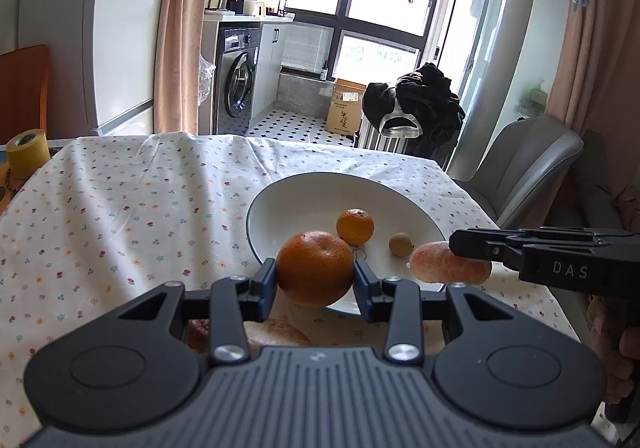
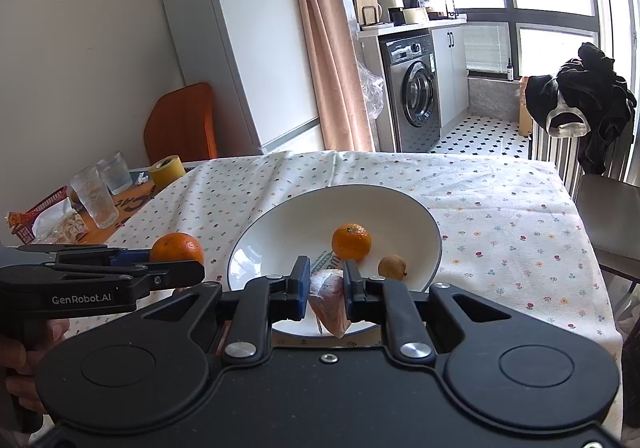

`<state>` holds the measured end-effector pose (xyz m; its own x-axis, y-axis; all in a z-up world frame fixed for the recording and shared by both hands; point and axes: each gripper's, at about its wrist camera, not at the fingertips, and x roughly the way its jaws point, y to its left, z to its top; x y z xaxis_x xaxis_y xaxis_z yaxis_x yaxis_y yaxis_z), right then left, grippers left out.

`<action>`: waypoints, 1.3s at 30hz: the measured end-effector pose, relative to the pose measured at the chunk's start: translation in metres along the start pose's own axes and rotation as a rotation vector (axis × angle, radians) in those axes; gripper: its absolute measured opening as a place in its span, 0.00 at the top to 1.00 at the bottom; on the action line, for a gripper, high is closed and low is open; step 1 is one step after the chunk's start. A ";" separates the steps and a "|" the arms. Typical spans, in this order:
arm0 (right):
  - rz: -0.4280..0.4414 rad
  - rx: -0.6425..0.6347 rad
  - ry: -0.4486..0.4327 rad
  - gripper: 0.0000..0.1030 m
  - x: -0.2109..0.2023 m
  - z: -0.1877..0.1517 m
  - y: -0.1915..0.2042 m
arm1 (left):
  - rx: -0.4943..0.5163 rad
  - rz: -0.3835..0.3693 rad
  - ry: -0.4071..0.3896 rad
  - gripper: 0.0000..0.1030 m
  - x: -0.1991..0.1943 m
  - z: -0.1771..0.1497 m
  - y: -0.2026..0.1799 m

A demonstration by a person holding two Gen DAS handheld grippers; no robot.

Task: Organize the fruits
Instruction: 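Lower the mandarin into the bowl and open the left tool while the right tool carries the pomelo over, then lower the pomelo segment into the bowl and open the right tool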

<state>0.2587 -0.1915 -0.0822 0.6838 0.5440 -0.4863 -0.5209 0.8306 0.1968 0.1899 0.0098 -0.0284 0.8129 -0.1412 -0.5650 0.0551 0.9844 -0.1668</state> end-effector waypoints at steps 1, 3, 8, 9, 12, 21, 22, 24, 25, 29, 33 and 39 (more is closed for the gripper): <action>0.001 0.001 0.002 0.85 0.003 0.000 0.000 | 0.001 0.000 0.003 0.63 0.003 0.001 -0.001; 0.006 0.006 0.008 0.85 0.008 0.000 -0.002 | 0.003 -0.001 0.009 0.63 0.008 0.003 -0.002; 0.015 0.020 0.021 0.85 0.020 0.000 -0.005 | 0.009 -0.007 0.023 0.63 0.022 0.007 -0.005; 0.015 0.021 0.022 0.85 0.022 0.000 -0.005 | 0.007 -0.008 0.027 0.63 0.026 0.008 -0.006; 0.015 0.030 0.027 0.85 0.025 0.000 -0.009 | -0.003 -0.013 0.040 0.63 0.035 0.009 -0.006; 0.011 0.037 0.033 0.85 0.032 0.000 -0.013 | -0.026 0.010 0.053 0.60 0.045 0.009 -0.002; 0.013 0.037 0.033 0.85 0.033 0.000 -0.013 | -0.029 0.015 0.053 0.60 0.044 0.010 0.000; 0.015 0.037 0.032 0.85 0.034 0.000 -0.012 | -0.028 0.024 0.050 0.59 0.042 0.010 0.002; 0.015 0.039 0.030 0.85 0.035 0.001 -0.012 | -0.029 0.028 0.050 0.59 0.040 0.011 0.003; 0.001 0.069 0.025 0.78 0.036 0.002 -0.015 | -0.037 0.030 0.054 0.55 0.033 0.010 0.007; 0.003 0.059 0.010 0.72 0.029 0.003 -0.013 | -0.032 0.043 0.050 0.46 0.027 0.007 0.008; 0.002 0.057 0.016 0.69 0.019 -0.001 -0.009 | -0.033 0.052 0.038 0.33 0.016 0.001 0.010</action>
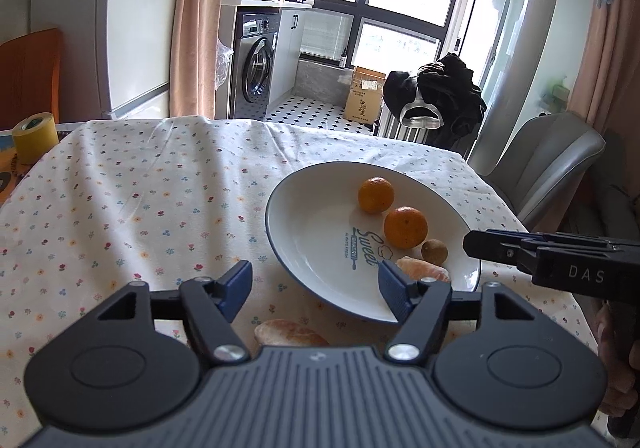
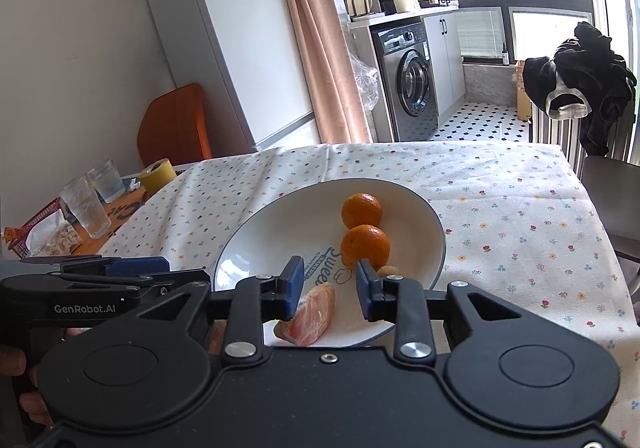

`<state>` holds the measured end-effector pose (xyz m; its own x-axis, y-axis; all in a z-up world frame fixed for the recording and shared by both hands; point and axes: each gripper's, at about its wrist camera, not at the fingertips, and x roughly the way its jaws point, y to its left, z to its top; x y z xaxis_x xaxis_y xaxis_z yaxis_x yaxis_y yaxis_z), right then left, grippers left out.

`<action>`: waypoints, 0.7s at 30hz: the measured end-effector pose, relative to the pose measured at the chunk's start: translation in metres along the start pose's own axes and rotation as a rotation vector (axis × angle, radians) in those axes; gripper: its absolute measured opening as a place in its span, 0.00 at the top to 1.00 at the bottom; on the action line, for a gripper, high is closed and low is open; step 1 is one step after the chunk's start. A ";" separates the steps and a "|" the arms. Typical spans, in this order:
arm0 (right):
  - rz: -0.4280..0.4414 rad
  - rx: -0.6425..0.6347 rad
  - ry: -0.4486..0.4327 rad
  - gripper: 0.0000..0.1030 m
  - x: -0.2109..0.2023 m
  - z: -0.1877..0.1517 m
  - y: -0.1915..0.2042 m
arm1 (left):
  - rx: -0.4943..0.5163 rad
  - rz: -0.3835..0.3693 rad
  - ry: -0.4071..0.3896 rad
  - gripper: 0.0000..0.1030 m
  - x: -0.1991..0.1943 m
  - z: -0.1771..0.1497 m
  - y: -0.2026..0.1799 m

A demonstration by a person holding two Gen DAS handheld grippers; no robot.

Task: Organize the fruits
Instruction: 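Lower the pomelo segment into the bowl and open the right tool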

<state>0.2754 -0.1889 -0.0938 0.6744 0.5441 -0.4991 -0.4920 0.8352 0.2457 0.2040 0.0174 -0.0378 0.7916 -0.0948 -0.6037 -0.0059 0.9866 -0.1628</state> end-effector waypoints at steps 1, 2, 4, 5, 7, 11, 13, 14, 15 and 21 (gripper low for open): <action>-0.001 0.000 0.001 0.69 -0.002 -0.001 0.001 | -0.001 0.001 -0.002 0.32 -0.002 -0.001 0.001; -0.003 -0.002 0.001 0.68 -0.004 -0.002 0.001 | -0.003 0.002 -0.003 0.31 -0.004 -0.002 0.002; -0.006 -0.001 0.002 0.67 -0.008 -0.005 0.002 | -0.007 0.008 -0.006 0.29 -0.008 -0.004 0.003; -0.008 0.000 0.001 0.66 -0.010 -0.005 0.002 | -0.008 0.010 -0.008 0.29 -0.010 -0.004 0.004; -0.013 0.003 -0.003 0.64 -0.015 -0.007 0.002 | -0.012 0.014 -0.011 0.28 -0.015 -0.007 0.005; -0.021 0.006 -0.013 0.55 -0.025 -0.012 0.002 | -0.011 0.022 -0.016 0.23 -0.023 -0.010 0.007; -0.020 0.004 -0.014 0.55 -0.029 -0.014 0.003 | -0.009 0.026 -0.022 0.21 -0.028 -0.014 0.007; -0.020 0.005 -0.015 0.55 -0.032 -0.015 0.003 | -0.008 0.028 -0.024 0.20 -0.030 -0.014 0.007; -0.020 0.005 -0.015 0.54 -0.033 -0.016 0.003 | -0.007 0.031 -0.026 0.19 -0.032 -0.016 0.007; -0.023 0.009 -0.014 0.50 -0.043 -0.022 0.005 | 0.004 0.042 -0.036 0.12 -0.044 -0.024 0.006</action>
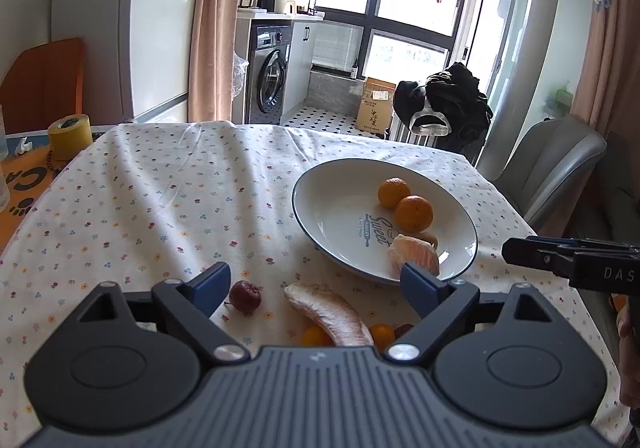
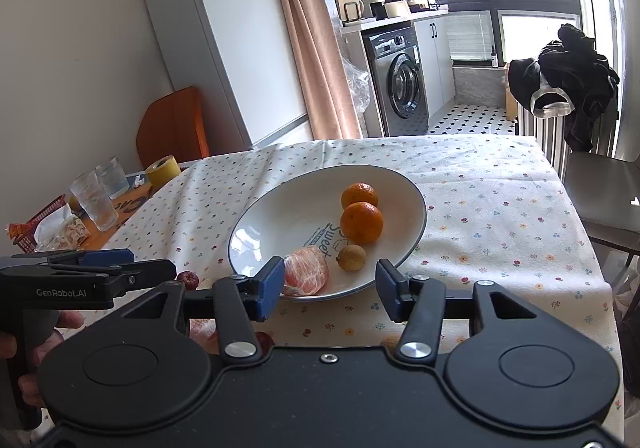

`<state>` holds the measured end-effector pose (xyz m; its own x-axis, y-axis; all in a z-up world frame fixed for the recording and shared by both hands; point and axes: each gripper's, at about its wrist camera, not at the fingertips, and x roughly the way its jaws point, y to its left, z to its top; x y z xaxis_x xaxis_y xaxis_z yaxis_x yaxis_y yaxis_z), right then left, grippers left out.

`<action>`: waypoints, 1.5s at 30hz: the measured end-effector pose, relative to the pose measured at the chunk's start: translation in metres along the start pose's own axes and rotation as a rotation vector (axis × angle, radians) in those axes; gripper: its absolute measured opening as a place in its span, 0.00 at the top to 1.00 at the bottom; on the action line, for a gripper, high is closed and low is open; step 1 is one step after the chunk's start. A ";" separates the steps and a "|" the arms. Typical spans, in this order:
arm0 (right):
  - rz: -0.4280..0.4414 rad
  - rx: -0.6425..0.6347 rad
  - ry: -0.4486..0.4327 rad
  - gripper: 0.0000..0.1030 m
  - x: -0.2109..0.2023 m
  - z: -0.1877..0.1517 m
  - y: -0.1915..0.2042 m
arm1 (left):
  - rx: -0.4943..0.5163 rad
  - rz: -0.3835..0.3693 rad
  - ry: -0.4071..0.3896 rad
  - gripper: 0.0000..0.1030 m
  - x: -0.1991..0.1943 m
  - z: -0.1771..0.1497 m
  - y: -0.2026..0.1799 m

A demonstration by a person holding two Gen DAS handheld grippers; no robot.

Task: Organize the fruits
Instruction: 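Lower the pomelo segment into the bowl and open the right tool, then withdraw both open tools away from the bowl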

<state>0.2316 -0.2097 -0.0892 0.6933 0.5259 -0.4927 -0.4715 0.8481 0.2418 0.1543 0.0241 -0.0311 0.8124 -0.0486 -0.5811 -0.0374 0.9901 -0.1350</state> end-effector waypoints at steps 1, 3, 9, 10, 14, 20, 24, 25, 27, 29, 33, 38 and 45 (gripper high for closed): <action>0.000 0.001 0.000 0.50 -0.001 -0.001 0.000 | 0.000 0.001 0.000 0.11 -0.002 -0.001 0.000; 0.000 -0.001 -0.001 0.49 -0.004 -0.002 0.002 | -0.002 -0.001 -0.001 0.10 -0.005 -0.003 0.001; 0.007 -0.005 -0.011 0.41 -0.015 -0.004 0.006 | -0.005 -0.003 -0.014 0.06 -0.017 -0.006 0.003; 0.008 -0.005 -0.013 0.40 -0.017 -0.004 0.006 | -0.005 -0.003 -0.020 0.06 -0.020 -0.007 0.003; 0.014 -0.001 -0.019 0.32 -0.024 -0.007 0.008 | -0.008 -0.004 -0.032 0.05 -0.028 -0.011 0.003; 0.027 -0.003 -0.032 0.14 -0.035 -0.013 0.013 | -0.011 -0.011 -0.040 0.05 -0.039 -0.020 0.003; 0.036 -0.005 -0.042 0.03 -0.042 -0.019 0.015 | -0.016 -0.018 -0.045 0.05 -0.045 -0.026 0.003; 0.037 -0.008 -0.042 0.01 -0.043 -0.020 0.016 | -0.019 -0.021 -0.047 0.05 -0.047 -0.028 0.003; 0.038 -0.013 -0.045 0.00 -0.046 -0.023 0.017 | -0.025 -0.027 -0.048 0.05 -0.050 -0.031 0.003; 0.042 -0.013 -0.041 0.00 -0.048 -0.026 0.018 | -0.032 -0.028 -0.048 0.05 -0.052 -0.035 0.003; 0.048 0.005 -0.032 0.00 -0.049 -0.032 0.016 | -0.047 -0.035 -0.052 0.05 -0.058 -0.041 0.004; 0.042 0.009 -0.030 0.00 -0.050 -0.040 0.015 | -0.065 -0.043 -0.054 0.05 -0.062 -0.049 0.007; 0.058 -0.021 -0.017 0.00 -0.049 -0.047 0.018 | -0.084 -0.050 -0.067 0.07 -0.062 -0.055 0.005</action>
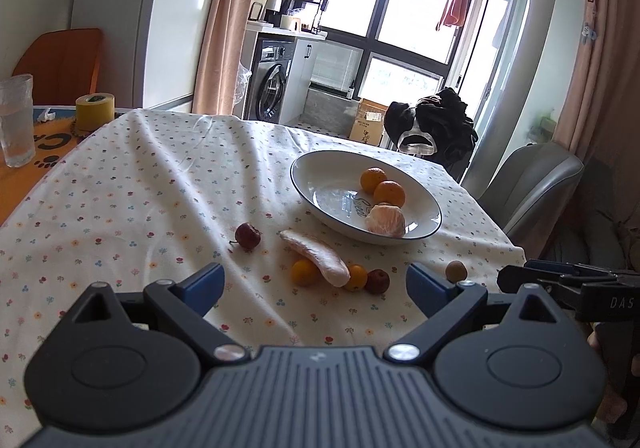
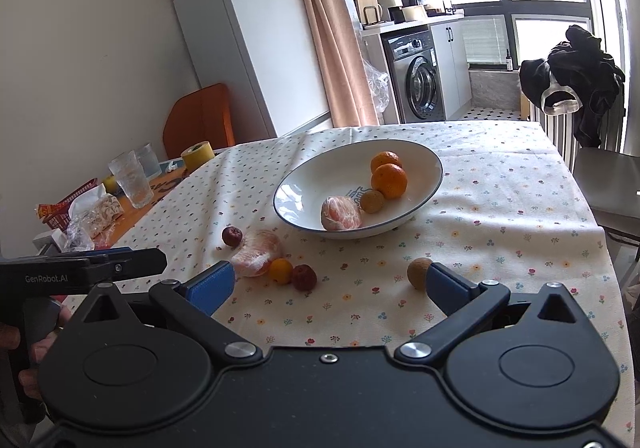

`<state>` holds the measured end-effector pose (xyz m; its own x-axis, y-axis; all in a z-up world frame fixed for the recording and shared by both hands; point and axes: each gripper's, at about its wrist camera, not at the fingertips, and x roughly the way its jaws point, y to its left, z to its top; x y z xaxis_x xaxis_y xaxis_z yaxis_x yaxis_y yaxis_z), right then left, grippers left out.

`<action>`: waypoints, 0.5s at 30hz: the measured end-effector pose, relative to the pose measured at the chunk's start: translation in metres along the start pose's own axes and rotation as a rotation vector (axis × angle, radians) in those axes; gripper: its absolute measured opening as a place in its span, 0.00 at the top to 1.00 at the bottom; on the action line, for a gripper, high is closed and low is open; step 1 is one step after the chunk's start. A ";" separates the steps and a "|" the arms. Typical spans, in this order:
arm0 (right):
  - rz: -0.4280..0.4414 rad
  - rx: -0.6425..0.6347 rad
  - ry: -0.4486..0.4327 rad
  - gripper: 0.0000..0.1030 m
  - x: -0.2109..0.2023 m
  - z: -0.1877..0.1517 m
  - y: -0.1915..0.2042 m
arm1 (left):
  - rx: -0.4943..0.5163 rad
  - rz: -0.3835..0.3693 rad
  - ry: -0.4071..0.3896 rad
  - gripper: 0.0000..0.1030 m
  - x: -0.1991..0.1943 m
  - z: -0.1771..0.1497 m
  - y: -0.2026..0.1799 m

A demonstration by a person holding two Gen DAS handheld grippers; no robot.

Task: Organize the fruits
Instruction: 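Withdraw both open tools away from the bowl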

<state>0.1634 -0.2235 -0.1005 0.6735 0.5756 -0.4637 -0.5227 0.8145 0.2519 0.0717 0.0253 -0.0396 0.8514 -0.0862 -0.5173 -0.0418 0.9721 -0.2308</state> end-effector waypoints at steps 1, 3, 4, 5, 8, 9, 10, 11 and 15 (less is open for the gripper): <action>0.002 -0.006 0.003 0.00 0.001 -0.001 0.001 | -0.005 -0.004 0.002 0.08 0.000 0.000 0.000; 0.001 -0.017 0.012 0.00 0.003 -0.003 0.001 | -0.018 -0.015 0.002 0.08 0.002 -0.001 0.000; 0.003 -0.027 0.021 0.00 0.004 -0.005 0.002 | -0.022 -0.015 0.001 0.10 0.004 -0.002 -0.001; 0.004 -0.036 0.026 0.00 0.005 -0.006 0.003 | -0.024 -0.013 0.004 0.14 0.005 -0.002 -0.001; 0.010 -0.055 0.033 0.00 0.007 -0.009 0.004 | -0.044 -0.021 0.025 0.27 0.012 -0.003 0.000; 0.011 -0.058 0.035 0.00 0.007 -0.010 0.004 | -0.049 -0.024 0.033 0.30 0.016 -0.003 0.000; 0.013 -0.060 0.036 0.00 0.008 -0.010 0.003 | -0.050 -0.026 0.042 0.36 0.018 -0.004 -0.001; 0.014 -0.060 0.035 0.00 0.008 -0.010 0.002 | -0.051 -0.027 0.051 0.39 0.021 -0.004 -0.001; 0.006 -0.050 0.031 0.00 0.010 -0.010 -0.003 | -0.048 -0.034 0.074 0.42 0.031 -0.005 -0.006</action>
<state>0.1660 -0.2209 -0.1142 0.6543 0.5770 -0.4888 -0.5523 0.8062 0.2122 0.0960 0.0161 -0.0588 0.8118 -0.1368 -0.5677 -0.0401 0.9568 -0.2878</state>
